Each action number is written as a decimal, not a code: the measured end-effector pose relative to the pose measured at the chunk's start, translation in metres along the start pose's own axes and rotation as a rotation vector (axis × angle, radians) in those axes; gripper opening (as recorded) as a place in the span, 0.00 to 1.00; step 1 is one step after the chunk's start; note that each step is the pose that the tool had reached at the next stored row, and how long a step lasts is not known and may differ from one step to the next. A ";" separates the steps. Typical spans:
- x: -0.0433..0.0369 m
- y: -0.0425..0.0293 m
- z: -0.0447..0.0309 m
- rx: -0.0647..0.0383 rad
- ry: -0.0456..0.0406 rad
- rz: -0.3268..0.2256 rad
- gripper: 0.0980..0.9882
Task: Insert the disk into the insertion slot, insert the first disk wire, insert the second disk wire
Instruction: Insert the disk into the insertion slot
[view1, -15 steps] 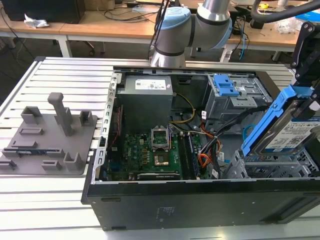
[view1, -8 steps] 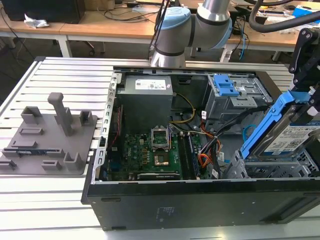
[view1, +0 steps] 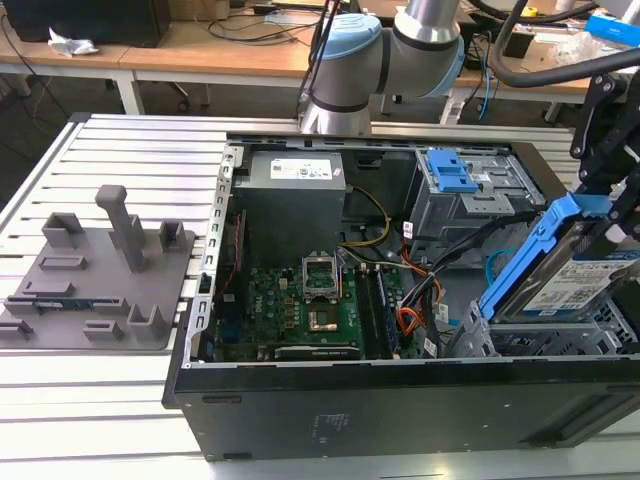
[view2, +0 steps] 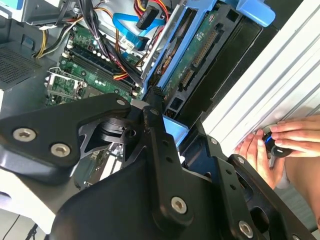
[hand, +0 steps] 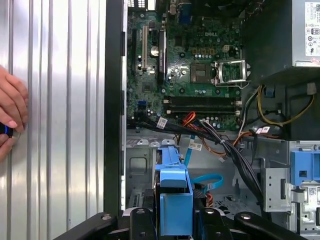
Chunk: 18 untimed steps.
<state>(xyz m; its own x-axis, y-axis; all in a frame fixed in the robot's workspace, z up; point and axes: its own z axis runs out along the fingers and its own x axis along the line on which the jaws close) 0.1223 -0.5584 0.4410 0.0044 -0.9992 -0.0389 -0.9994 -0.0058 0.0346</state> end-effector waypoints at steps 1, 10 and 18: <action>0.0001 -0.0001 0.0026 0.000 0.0000 0.000 0.30; 0.0007 -0.0006 0.0170 0.000 0.0002 0.000 0.37; 0.0007 -0.0005 0.0170 0.000 0.0004 0.000 0.45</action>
<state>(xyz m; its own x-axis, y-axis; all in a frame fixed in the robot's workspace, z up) 0.1222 -0.5584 0.4240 0.0046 -0.9992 -0.0385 -0.9994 -0.0059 0.0346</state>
